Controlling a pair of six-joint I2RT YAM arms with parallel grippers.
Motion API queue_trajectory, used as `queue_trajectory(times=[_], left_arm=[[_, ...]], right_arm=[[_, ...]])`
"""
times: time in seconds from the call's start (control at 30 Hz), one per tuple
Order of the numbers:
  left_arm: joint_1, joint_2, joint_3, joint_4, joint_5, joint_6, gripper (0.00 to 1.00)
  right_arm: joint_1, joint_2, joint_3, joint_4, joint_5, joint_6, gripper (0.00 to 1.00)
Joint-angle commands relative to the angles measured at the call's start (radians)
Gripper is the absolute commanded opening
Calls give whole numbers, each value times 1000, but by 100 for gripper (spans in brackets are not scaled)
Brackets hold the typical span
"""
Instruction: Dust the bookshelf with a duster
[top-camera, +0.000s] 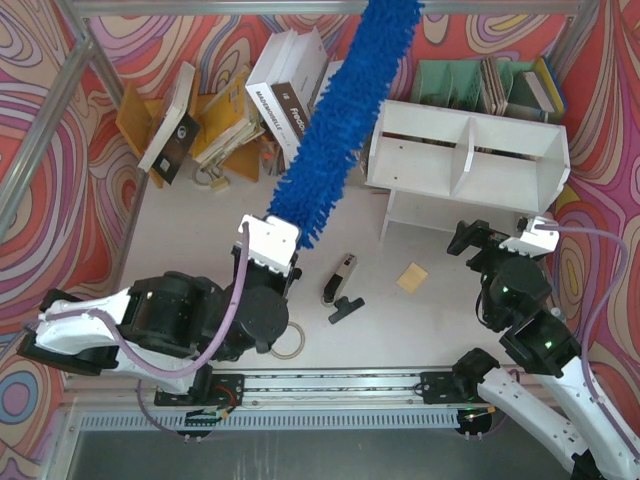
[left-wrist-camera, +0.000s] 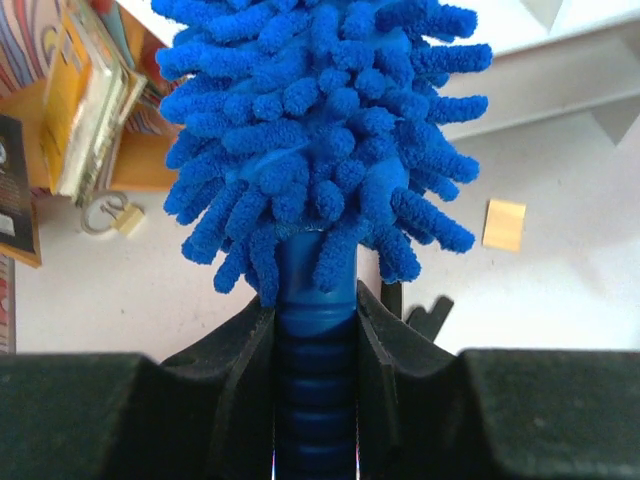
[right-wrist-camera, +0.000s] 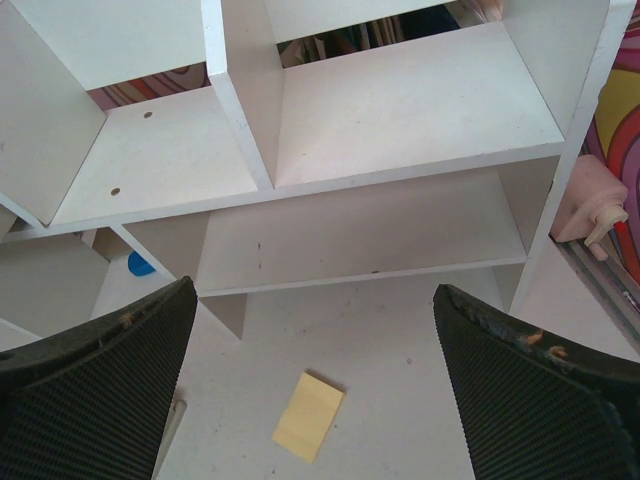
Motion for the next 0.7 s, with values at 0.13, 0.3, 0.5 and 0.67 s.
queue_trajectory(times=[0.13,0.3,0.5,0.67], left_arm=[[79,90,272,-2,-76,231,0],[133,5,270,-34,-109,172,0],[152,-100,233,-156,-143,30,0],[155,-168,178,-248,-127,-89,0]], right_arm=[[-1,10,-5,6,8,-3,89],[-1,12,-6,9,2,-2,89],[-2,24,-5,9,-4,-3,89],[-2,29,-5,10,-8,-2,89]])
